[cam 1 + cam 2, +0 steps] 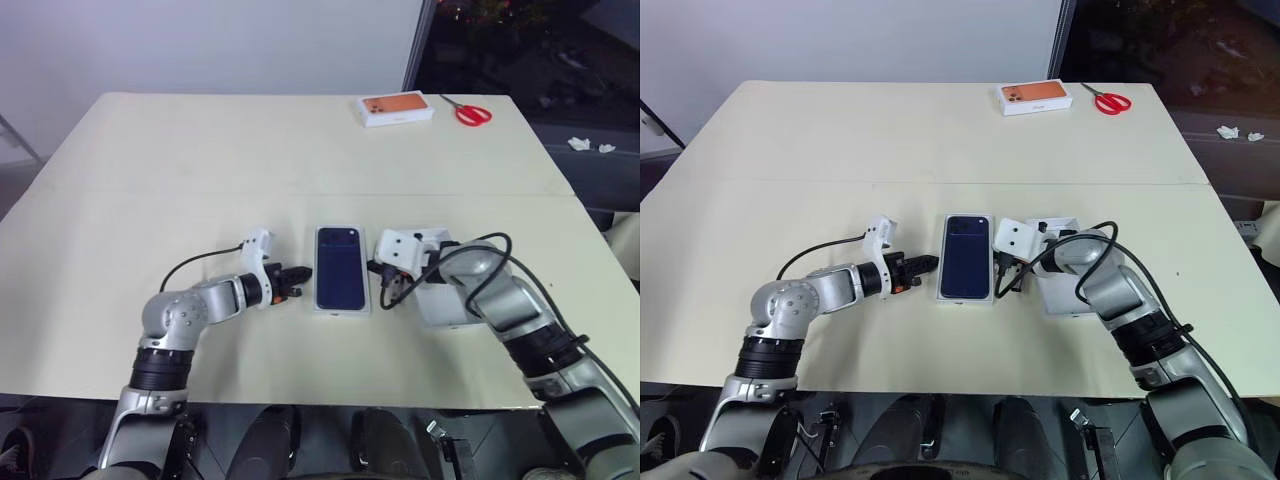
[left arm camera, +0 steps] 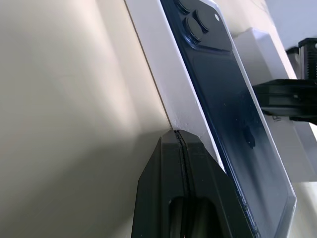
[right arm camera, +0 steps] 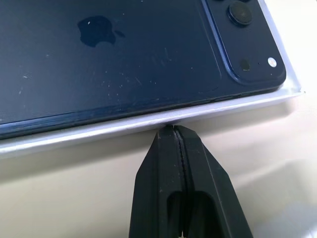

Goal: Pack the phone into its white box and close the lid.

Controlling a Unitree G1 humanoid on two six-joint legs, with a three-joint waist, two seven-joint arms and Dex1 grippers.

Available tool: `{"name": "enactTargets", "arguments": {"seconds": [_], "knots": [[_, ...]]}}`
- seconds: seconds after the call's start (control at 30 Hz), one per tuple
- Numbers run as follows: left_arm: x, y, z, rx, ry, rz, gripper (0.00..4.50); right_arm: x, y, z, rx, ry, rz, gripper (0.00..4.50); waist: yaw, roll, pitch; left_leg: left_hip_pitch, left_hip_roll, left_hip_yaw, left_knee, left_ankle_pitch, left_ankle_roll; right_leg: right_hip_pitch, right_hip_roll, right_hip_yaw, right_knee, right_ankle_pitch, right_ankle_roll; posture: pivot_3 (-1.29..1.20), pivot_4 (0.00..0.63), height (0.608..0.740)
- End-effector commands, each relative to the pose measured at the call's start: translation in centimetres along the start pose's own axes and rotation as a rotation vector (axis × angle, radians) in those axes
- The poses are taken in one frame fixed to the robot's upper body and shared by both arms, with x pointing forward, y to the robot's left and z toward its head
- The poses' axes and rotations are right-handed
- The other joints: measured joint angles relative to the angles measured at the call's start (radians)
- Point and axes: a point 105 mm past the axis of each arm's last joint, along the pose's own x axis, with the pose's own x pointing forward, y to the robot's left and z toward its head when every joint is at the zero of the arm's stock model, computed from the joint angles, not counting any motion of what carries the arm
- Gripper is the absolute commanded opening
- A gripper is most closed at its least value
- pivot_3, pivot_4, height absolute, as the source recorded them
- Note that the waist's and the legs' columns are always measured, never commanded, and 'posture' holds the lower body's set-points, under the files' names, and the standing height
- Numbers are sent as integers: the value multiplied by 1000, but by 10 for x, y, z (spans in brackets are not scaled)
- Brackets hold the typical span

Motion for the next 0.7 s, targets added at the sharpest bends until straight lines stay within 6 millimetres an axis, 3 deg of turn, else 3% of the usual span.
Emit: {"name": "enactTargets", "arguments": {"seconds": [0.03, 0.33, 0.7], "knots": [[4, -12, -1, 17, 16, -64, 25, 0, 0, 0, 7, -1, -7, 0, -2, 0, 0, 0, 0, 0, 0, 0, 0, 0, 0, 0, 0, 0, 0, 0, 150, 740], [-18, 7, 11, 82, -41, 28, 25, -6, 1, 10, 3, -27, 15, 0, -4, 0, 0, 0, 1, 0, 0, 0, -1, -1, 1, 0, 0, 0, 0, 0, 150, 740], [-97, 28, 38, 259, -117, 123, 25, -47, -11, 43, 4, -80, 14, 0, -7, 1, 1, 0, 2, 0, -2, -2, 3, -3, 1, 1, 0, 0, 0, 0, 150, 740]]}}
